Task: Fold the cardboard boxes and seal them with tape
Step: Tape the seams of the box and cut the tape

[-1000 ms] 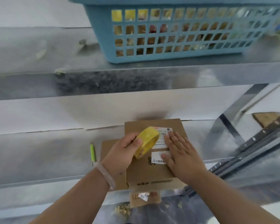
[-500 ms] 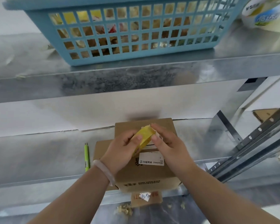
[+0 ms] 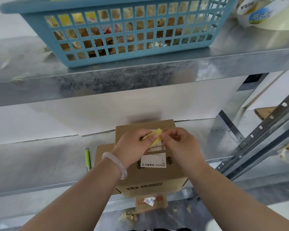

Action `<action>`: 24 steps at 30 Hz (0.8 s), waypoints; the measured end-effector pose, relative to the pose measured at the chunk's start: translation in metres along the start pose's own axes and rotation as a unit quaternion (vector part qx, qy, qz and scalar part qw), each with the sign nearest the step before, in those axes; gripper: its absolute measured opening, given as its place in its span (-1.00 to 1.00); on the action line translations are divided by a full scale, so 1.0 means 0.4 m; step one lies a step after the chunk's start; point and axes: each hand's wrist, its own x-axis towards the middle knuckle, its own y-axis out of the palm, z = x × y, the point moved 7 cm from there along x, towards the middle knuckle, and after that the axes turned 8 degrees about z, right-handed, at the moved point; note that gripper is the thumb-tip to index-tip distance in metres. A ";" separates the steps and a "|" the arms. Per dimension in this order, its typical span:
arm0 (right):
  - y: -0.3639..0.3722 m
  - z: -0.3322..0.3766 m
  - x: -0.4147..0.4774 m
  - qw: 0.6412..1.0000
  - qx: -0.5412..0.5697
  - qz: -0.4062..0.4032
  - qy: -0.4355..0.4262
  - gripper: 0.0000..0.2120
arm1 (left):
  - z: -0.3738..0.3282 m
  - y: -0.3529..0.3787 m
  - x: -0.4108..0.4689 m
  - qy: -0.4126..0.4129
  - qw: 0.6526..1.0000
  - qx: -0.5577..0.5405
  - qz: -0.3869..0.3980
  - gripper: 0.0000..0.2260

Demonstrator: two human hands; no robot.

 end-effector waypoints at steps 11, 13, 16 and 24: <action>0.040 -0.100 0.028 0.945 0.320 0.052 0.042 -0.92 | 0.016 0.014 0.032 -0.021 0.999 0.048 0.003 -0.61; 0.036 -0.105 0.037 0.934 0.349 0.045 0.054 -0.93 | 0.032 0.008 0.025 -0.003 1.000 0.015 0.026 -0.67; 0.031 -0.110 0.049 0.926 0.368 0.043 0.069 -0.93 | 0.054 0.006 0.003 0.021 0.997 0.018 0.072 -0.80; 0.033 -0.110 0.057 0.946 0.315 0.022 0.069 -0.92 | 0.036 -0.027 0.016 0.021 0.999 -0.027 -0.023 -0.81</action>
